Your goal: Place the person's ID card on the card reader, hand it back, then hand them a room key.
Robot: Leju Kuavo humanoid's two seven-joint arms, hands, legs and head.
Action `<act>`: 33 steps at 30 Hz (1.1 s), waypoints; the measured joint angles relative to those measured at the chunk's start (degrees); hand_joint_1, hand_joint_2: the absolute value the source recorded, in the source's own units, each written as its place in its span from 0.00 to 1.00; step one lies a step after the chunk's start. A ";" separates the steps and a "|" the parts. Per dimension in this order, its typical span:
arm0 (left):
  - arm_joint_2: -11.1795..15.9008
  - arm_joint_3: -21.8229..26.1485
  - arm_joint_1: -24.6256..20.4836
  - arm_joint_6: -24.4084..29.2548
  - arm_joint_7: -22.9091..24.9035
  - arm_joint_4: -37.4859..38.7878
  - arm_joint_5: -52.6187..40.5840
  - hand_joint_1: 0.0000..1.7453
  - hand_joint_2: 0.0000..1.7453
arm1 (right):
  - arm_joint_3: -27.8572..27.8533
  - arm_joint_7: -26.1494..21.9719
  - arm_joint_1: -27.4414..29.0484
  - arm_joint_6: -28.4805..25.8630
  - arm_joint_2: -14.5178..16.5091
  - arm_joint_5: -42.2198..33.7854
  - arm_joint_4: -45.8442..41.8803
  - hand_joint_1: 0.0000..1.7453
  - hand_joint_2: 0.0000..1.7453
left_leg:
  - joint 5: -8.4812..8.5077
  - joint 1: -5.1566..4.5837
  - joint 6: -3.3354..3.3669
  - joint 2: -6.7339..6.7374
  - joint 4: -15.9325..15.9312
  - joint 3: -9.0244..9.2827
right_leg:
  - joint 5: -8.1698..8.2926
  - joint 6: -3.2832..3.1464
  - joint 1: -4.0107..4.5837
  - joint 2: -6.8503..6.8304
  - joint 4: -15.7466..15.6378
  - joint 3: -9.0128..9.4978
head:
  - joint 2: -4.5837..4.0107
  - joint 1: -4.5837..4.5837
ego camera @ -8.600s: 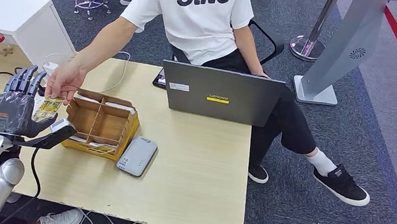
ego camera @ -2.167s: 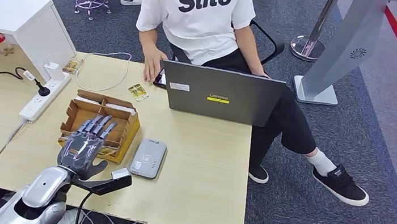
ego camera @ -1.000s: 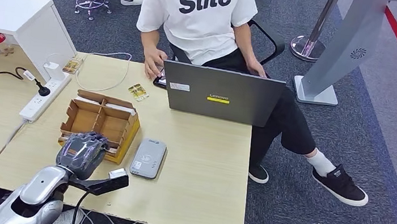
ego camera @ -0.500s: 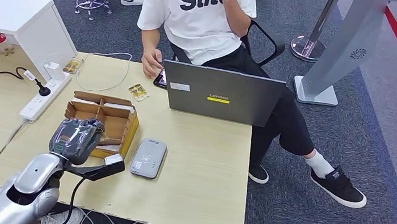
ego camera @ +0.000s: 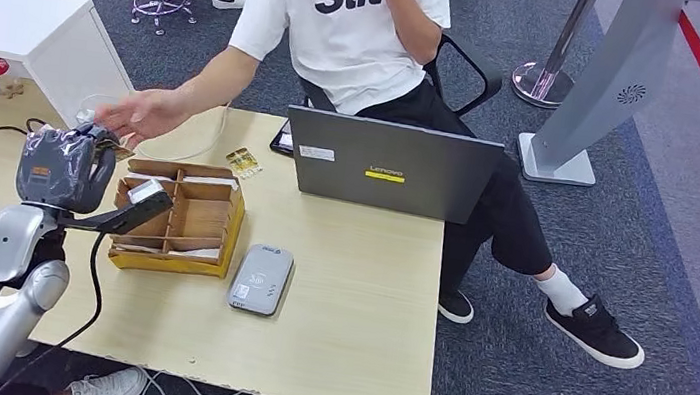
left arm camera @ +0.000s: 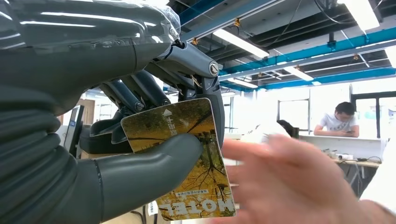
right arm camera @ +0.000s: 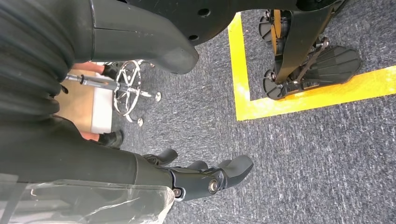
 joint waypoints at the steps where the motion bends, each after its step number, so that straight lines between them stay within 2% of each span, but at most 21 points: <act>1: 0.00 0.22 -0.01 0.14 -0.10 0.14 0.12 1.00 1.00 | 0.00 0.04 -0.01 0.00 0.00 0.03 0.00 0.00 1.00 | 0.00 0.00 0.00 0.00 0.00 0.00 | 0.00 0.00 0.00 0.00 0.00 0.00 | 0.00 0.00; 9: -0.32 1.84 0.83 3.04 -2.82 0.31 2.15 1.00 1.00 | -0.01 0.68 -0.04 0.05 0.07 0.86 0.00 0.00 1.00 | 0.00 0.00 0.00 0.04 0.00 0.00 | 0.00 0.00 -0.01 0.04 0.00 0.00 | 0.00 -0.01; 13: -0.57 2.40 1.56 3.14 -3.48 0.31 2.89 0.02 1.00 | 0.00 0.63 -0.05 0.04 0.10 1.03 0.00 0.00 1.00 | -0.01 0.00 0.00 0.06 0.00 -0.01 | 0.00 0.00 0.00 0.09 0.00 -0.03 | 0.00 0.00; 18: -0.98 3.47 2.71 4.10 -5.03 0.08 5.08 0.00 1.00 | 0.00 0.67 -0.12 -0.02 0.11 1.21 0.00 0.00 1.00 | -0.02 0.00 0.01 0.04 0.00 -0.04 | -0.02 0.00 0.00 0.07 -0.01 -0.04 | 0.00 0.01; 21: -2.06 4.50 4.85 8.34 -7.80 -1.54 7.32 0.00 1.00 | -0.01 0.92 -0.16 -0.16 0.13 1.36 0.00 0.00 1.00 | -0.03 -0.01 0.02 0.05 0.00 -0.05 | -0.03 0.00 -0.01 0.08 -0.02 -0.04 | 0.00 0.01; 24: -4.73 6.02 8.80 15.18 -14.32 -5.56 12.98 0.00 1.00 | -0.16 0.98 -0.16 -0.42 0.28 1.31 0.00 0.00 1.00 | -0.04 -0.02 0.03 0.08 0.00 -0.04 | -0.02 0.00 -0.02 0.10 -0.04 -0.03 | 0.00 0.00; 27: -10.37 8.15 15.39 21.39 -26.81 -13.87 23.10 0.00 1.00 | -0.73 1.13 -0.06 -1.14 0.56 1.17 0.00 0.00 1.00 | -0.09 -0.06 0.11 0.12 0.00 -0.04 | -0.03 0.03 -0.05 0.15 -0.09 -0.02 | 0.00 -0.02; 29: -15.44 10.03 20.65 22.34 -35.36 -20.92 30.72 0.00 1.00 | -1.20 1.58 0.03 -1.78 0.75 1.08 0.00 0.00 1.00 | -0.16 -0.08 0.18 0.14 0.01 -0.05 | -0.05 0.06 -0.06 0.16 -0.13 -0.02 | 0.00 0.02; 31: -19.84 11.62 25.65 22.37 -40.06 -27.22 37.16 0.00 1.00 | -1.63 2.23 0.15 -2.42 0.91 0.96 0.00 0.00 1.00 | -0.21 -0.08 0.22 0.15 0.01 -0.06 | -0.09 0.12 -0.06 0.16 -0.17 -0.01 | 0.00 0.07; 33: -23.28 12.95 29.67 22.32 -41.25 -32.16 41.96 0.00 1.00 | -2.09 2.82 0.29 -2.94 1.03 0.89 0.00 0.00 1.00 | -0.25 -0.07 0.24 0.11 0.01 -0.07 | -0.14 0.19 -0.06 0.10 -0.18 0.01 | 0.00 0.06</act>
